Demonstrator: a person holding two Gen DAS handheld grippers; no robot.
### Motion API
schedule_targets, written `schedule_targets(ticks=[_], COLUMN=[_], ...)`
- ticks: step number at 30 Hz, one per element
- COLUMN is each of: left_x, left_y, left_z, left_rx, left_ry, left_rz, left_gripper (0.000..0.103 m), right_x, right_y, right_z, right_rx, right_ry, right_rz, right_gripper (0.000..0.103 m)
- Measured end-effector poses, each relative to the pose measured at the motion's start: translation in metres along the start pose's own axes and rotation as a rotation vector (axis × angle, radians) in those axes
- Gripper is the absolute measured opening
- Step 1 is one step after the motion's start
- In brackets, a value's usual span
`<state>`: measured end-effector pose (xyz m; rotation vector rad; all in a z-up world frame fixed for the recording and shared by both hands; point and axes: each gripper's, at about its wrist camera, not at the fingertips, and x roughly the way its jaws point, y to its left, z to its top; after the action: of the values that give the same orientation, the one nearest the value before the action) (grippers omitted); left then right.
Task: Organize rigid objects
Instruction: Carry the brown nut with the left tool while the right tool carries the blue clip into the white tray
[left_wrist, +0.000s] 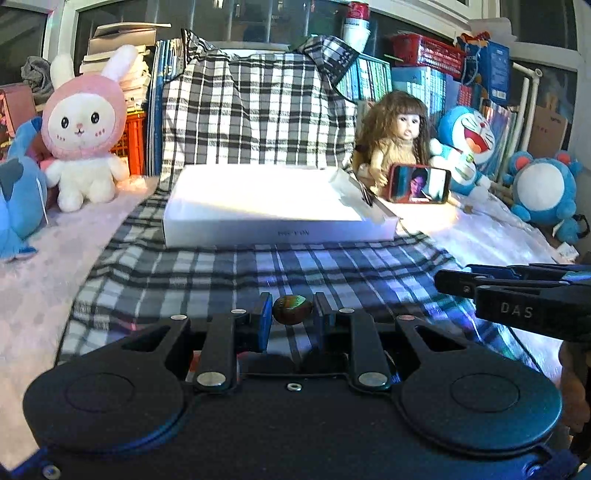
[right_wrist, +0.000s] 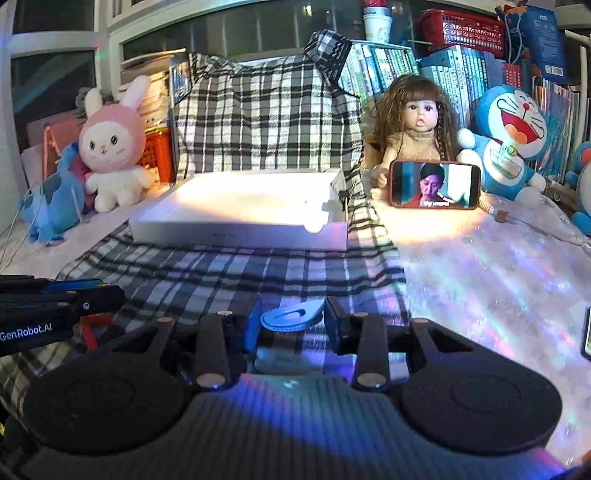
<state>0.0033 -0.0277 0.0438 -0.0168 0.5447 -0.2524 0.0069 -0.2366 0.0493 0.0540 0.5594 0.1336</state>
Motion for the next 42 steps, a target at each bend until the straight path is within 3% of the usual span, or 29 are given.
schedule_targets(ticks=[24, 31, 38, 42], left_x=[0.085, 0.129, 0.182, 0.206], left_y=[0.036, 0.047, 0.051, 0.054], left_z=[0.097, 0.131, 0.147, 0.149], left_rx=[-0.11, -0.125, -0.137, -0.149], left_ry=[0.103, 0.181, 0.271, 0.31], left_rz=[-0.025, -0.024, -0.004, 0.004], left_gripper=[0.022, 0.022, 0.022, 0.022], right_x=[0.06, 0.1, 0.161, 0.185], right_y=[0.008, 0.007, 0.002, 0.002], right_z=[0.087, 0.118, 0.134, 0.137], right_rx=[0.05, 0.064, 0.102, 0.118], right_ry=[0.054, 0.163, 0.332, 0.372], right_rz=[0.038, 0.051, 0.071, 0.06], right_gripper=[0.042, 0.042, 0.042, 0.042])
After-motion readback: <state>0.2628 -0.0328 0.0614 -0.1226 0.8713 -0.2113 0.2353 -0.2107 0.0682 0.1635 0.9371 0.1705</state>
